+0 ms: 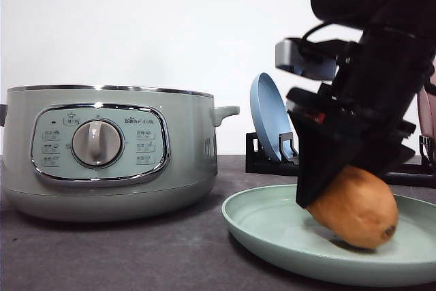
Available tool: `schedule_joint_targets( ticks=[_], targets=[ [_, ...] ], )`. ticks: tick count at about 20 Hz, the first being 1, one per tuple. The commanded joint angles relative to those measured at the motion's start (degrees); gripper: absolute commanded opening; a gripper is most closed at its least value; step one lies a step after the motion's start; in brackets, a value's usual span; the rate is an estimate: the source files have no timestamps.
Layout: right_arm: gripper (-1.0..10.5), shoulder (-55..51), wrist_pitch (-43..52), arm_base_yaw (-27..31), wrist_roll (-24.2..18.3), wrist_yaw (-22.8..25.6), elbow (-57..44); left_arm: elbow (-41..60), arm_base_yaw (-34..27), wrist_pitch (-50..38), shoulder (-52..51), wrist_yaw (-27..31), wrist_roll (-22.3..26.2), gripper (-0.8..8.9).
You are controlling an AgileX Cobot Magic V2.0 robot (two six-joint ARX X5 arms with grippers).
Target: The right arm pick the green plate and place it on desk, then the left arm uncap open the steamer lid, the right arm pick the potato and place it on the plate, then the right arm cap close the steamer lid
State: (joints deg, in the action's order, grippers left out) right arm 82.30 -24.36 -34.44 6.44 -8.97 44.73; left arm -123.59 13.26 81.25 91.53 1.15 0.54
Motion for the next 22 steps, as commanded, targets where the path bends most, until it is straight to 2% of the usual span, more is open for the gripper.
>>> schedule_joint_targets(
  ticks=[1, 4, 7, 9, 12, 14, 18, 22],
  targets=[
    [2.3, 1.2, 0.5, -0.5, 0.7, 0.0, 0.3, -2.6, 0.8, 1.6, -0.4, -0.2, -0.1, 0.08],
    [2.7, 1.2, 0.5, -0.5, 0.7, 0.0, 0.3, -2.6, 2.2, 1.6, -0.4, -0.2, -0.1, 0.08],
    [4.5, 1.0, 0.4, -0.5, 1.5, 0.0, 0.3, -2.6, 3.9, 1.6, -0.4, -0.2, -0.1, 0.08],
    [5.3, 0.2, 0.2, -0.3, 1.9, 0.2, 1.0, -2.6, 5.1, 1.6, -0.4, -0.3, -0.1, 0.08],
    [5.5, -2.8, -0.9, -0.2, 1.9, 0.6, 3.4, -2.6, 6.9, 1.6, -0.4, -0.3, -0.2, 0.08],
    [5.5, -6.1, -3.6, -0.2, 1.6, 2.7, 6.3, -2.6, 8.3, 1.6, -0.3, -0.4, -0.2, 0.08],
    [5.5, -14.0, -10.6, 0.1, -1.6, 8.0, 14.6, -1.0, 10.0, 1.6, 0.7, -1.6, -0.2, 0.08],
    [5.5, -20.9, -14.5, 1.9, -3.7, 10.3, 23.5, 5.2, 10.8, 1.4, 1.6, -1.6, -0.1, 0.08]
  ],
)
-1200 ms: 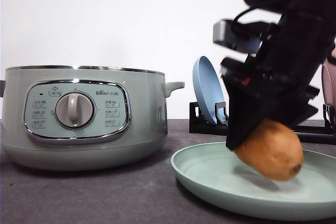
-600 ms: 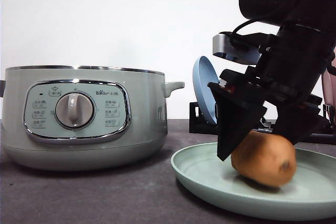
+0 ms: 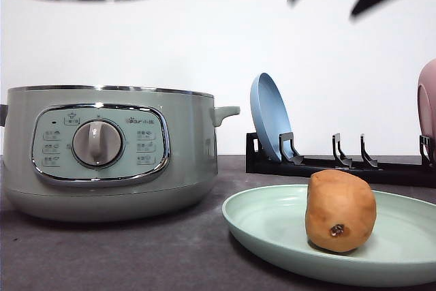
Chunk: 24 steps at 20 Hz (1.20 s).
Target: The right arm pick the green plate and place it on desk, then the left arm uncap open the steamer lid, the right arm pick the potato and place it on the plate, then the right arm cap close the steamer lid
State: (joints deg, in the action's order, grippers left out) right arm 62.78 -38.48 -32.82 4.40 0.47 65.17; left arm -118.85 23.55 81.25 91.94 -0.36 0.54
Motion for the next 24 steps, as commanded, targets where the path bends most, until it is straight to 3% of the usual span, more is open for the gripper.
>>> schedule_joint_targets(
  ticks=[1, 9, 24],
  targets=[
    [5.5, -2.7, -0.9, 0.8, -2.2, 1.4, 4.8, 2.1, 0.6, 0.9, 1.2, -0.1, -0.1, 0.08],
    [5.5, -6.8, -6.0, 2.7, -3.2, 1.4, 9.1, 13.7, 2.4, -9.0, 1.6, -0.2, -0.6, 0.08],
    [5.5, -7.0, -7.5, 2.7, -3.2, 1.2, 9.1, 14.3, 2.5, -13.6, 7.5, -0.2, -0.5, 0.08]
  ],
)
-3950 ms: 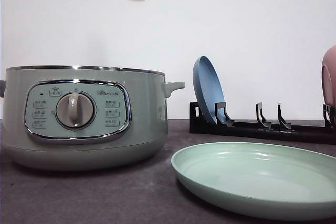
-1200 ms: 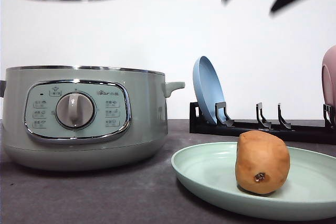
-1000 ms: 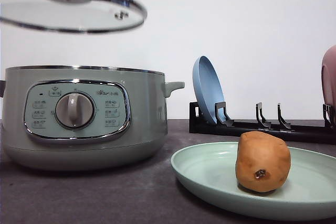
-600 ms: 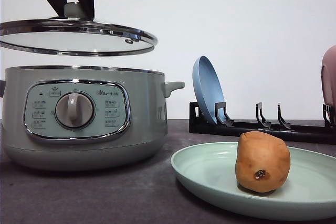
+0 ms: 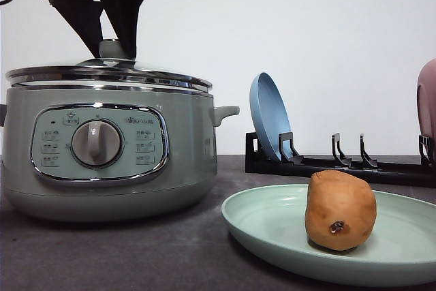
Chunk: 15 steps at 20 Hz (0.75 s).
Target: The right arm pick the green plate and place it on desk, then the left arm uncap open the steamer lid, the right arm pick the potato and place it on the plate, then the right arm cap close the steamer lid
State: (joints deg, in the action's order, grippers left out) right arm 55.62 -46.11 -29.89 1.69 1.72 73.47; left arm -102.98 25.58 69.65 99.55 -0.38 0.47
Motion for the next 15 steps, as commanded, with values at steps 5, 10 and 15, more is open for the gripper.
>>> schedule_joint_targets(
  ticks=[5, 10, 15],
  targets=[
    [5.5, 0.1, 0.2, -0.3, -0.7, 0.0, 0.8, -1.6, 0.5, -1.8, -0.1, -0.2, -0.5, 0.08],
    [5.5, 0.1, 0.2, -0.2, -0.7, 0.0, 0.8, -1.1, 0.7, -1.5, 0.3, -0.3, -0.5, 0.08],
    [5.5, 0.1, 0.2, -0.2, -0.9, 0.0, 0.8, 0.3, 0.7, -1.9, 0.3, -0.3, -0.5, 0.08]
  ],
)
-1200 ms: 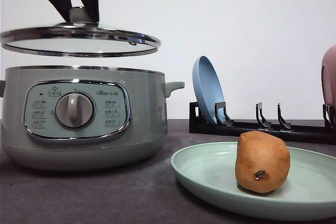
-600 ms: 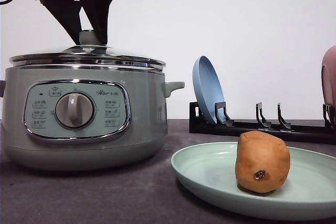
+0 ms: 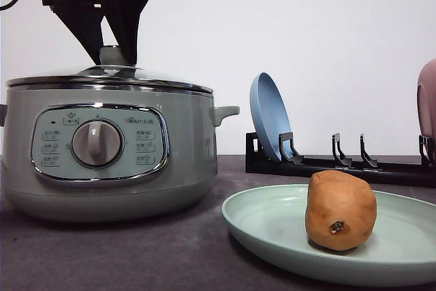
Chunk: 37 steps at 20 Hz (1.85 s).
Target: The right arm pick the green plate and place it on desk, then the left arm uncap open the steamer lid, the right arm pick the potato and place it on the plate, then the right arm cap close the steamer lid
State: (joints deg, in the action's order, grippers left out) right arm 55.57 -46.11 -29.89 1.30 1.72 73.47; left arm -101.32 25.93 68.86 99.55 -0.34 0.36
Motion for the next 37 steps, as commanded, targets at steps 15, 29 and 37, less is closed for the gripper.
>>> schedule_joint_targets(
  ticks=[15, 29, 37],
  targets=[
    [5.5, 0.2, 0.1, -0.3, -0.5, -0.2, 0.8, -4.3, 0.4, -1.1, -0.7, -0.3, -2.4, 4.70],
    [5.4, 0.2, -12.9, -0.3, 0.2, -17.8, 0.8, -11.9, 2.7, 13.9, -14.9, -11.2, -2.3, 4.65],
    [4.5, 0.2, -18.5, -0.3, 0.1, -23.3, 0.8, -11.9, 3.7, 13.9, -16.5, -13.7, -2.0, 3.57]
  ],
)
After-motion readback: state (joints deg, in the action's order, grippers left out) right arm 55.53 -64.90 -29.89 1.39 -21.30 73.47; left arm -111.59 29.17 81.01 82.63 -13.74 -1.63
